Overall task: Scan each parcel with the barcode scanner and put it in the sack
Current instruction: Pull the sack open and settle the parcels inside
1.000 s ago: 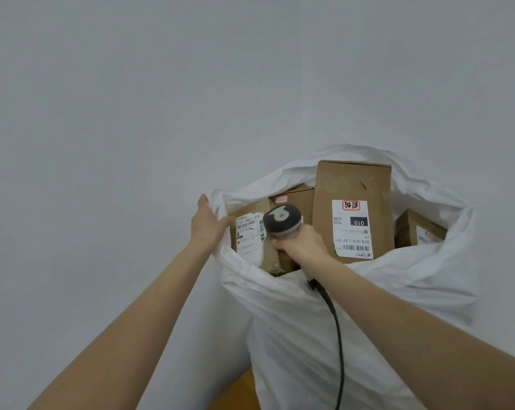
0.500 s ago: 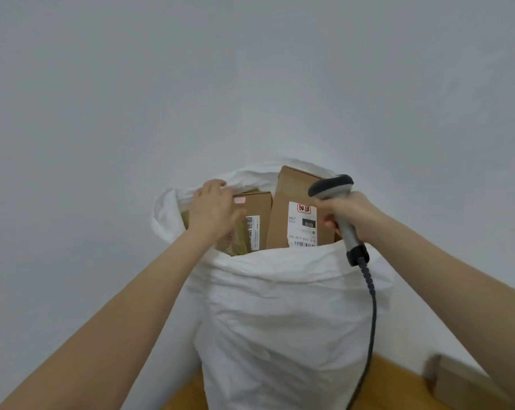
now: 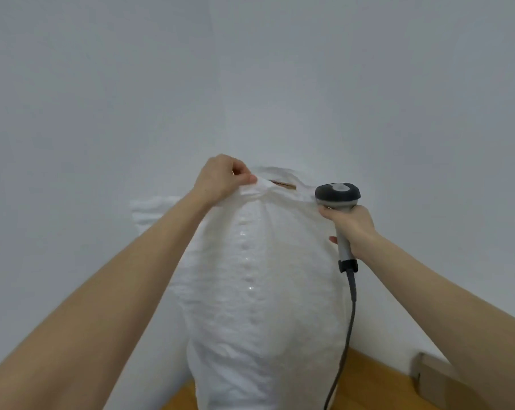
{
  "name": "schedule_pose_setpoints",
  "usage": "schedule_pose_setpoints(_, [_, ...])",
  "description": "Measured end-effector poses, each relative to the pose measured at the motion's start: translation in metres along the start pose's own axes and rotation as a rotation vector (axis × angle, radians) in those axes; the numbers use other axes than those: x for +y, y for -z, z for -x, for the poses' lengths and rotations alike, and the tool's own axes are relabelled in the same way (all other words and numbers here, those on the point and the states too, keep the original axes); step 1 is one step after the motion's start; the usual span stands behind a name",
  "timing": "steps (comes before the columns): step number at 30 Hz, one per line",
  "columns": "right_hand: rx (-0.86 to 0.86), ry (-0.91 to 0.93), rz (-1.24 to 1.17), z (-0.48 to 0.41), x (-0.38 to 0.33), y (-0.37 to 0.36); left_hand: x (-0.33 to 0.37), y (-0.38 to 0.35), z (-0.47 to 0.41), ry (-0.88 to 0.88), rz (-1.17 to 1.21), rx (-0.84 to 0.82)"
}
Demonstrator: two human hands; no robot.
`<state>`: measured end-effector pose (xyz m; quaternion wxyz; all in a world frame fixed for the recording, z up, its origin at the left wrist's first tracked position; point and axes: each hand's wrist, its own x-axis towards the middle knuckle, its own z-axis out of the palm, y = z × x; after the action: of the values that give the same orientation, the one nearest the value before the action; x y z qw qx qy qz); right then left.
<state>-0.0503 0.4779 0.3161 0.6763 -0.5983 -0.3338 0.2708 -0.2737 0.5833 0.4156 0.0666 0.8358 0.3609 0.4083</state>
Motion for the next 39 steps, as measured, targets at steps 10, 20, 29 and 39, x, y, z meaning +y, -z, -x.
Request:
schedule_pose_setpoints(10, [-0.034,-0.081,-0.088,-0.002,0.013,0.0,-0.03,-0.045,0.044,-0.075,0.028,-0.077])
schedule_pose_setpoints(20, [-0.033,-0.142,-0.122,-0.002,0.036,0.0,-0.074,-0.117,0.102,-0.092,-0.576,-0.72])
schedule_pose_setpoints(29, [0.112,-0.099,-0.111,-0.043,0.029,0.021,-0.051,-0.108,0.016,0.017,-0.497,-0.347])
schedule_pose_setpoints(39, [0.295,-0.161,0.272,-0.14,0.061,0.047,-0.067,-0.212,-0.054,0.066,-0.759,-0.625])
